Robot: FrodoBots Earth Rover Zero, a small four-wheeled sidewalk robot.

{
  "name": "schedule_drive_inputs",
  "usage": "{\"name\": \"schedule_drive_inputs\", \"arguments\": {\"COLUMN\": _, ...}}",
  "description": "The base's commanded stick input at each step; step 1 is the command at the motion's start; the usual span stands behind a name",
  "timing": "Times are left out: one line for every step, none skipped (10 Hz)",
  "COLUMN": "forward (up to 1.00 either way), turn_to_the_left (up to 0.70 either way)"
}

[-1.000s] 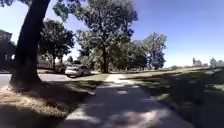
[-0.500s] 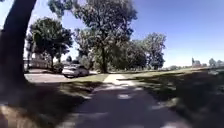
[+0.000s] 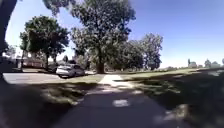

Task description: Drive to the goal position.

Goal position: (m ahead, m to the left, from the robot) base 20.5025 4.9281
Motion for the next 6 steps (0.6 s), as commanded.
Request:
{"name": "schedule_drive_inputs", "arguments": {"forward": 0.85, "turn_to_the_left": -0.34}}
{"name": "schedule_drive_inputs", "arguments": {"forward": 0.85, "turn_to_the_left": -0.34}}
{"name": "schedule_drive_inputs", "arguments": {"forward": 0.85, "turn_to_the_left": -0.34}}
{"name": "schedule_drive_inputs", "arguments": {"forward": 0.85, "turn_to_the_left": -0.21}}
{"name": "schedule_drive_inputs", "arguments": {"forward": 0.85, "turn_to_the_left": -0.13}}
{"name": "schedule_drive_inputs", "arguments": {"forward": 0.85, "turn_to_the_left": -0.05}}
